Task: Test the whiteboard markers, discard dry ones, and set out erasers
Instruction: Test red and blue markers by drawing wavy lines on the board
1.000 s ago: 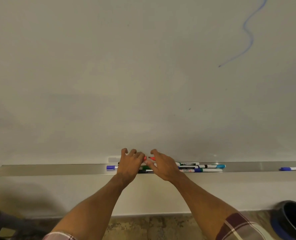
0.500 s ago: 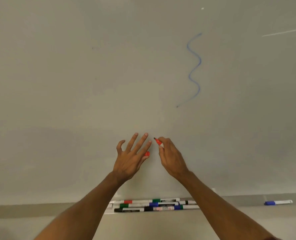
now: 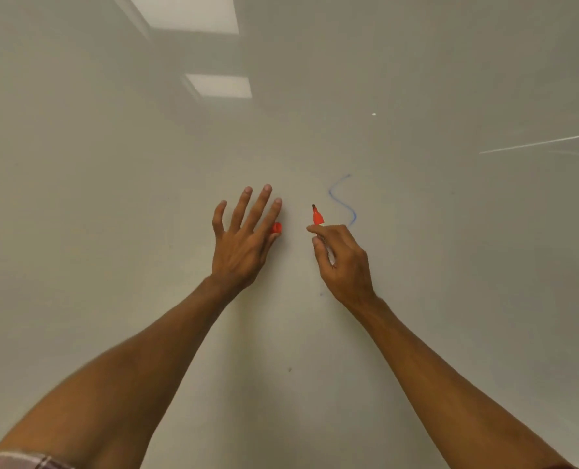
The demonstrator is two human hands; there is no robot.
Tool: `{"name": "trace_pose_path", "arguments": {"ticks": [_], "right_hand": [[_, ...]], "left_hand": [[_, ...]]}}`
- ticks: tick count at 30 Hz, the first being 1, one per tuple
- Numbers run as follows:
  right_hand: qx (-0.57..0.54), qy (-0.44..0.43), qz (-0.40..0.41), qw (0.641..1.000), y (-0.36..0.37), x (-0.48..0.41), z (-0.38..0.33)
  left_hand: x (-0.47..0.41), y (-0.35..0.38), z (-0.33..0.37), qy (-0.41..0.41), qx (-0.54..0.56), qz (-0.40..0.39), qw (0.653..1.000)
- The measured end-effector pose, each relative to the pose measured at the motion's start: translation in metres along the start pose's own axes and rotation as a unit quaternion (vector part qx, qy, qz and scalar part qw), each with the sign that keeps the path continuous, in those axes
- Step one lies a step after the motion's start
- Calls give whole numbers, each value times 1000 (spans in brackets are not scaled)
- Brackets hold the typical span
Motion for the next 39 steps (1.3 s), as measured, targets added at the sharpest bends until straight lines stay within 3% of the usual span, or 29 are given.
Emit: {"name": "trace_pose_path", "arguments": {"ticks": [6, 10, 14, 21, 26, 31, 36, 39], "right_hand": [[29, -67, -8, 997, -2, -31, 3], [64, -82, 38, 994, 3, -44, 7], [88, -50, 99, 990, 7, -55, 12], [84, -15, 129, 988, 14, -60, 20], [137, -86, 90, 983, 26, -43, 11], [113, 40, 162, 980, 15, -7, 12], [132, -29, 49, 990, 24, 27, 7], [111, 46, 68, 990, 20, 48, 6]], "left_hand": [[-27, 8, -25, 31, 15, 3, 999], [-26, 12, -27, 38, 17, 19, 999], [-27, 12, -27, 39, 10, 34, 999], [-25, 15, -28, 43, 1, 40, 998], [-26, 18, -29, 47, -1, 54, 997], [-26, 17, -28, 46, 9, 67, 997], [-25, 17, -28, 43, 15, 60, 997], [-23, 15, -24, 24, 0, 47, 999]]}}
Point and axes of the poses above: each hand's wrist, its own x-axis away from the middle knuckle, its own y-axis out of the palm, z = x × y, the point moved 2 cm from there along -x, towards the middle knuckle, and after that the axes turned 6 degrees about -y, right-handed, at the moved point
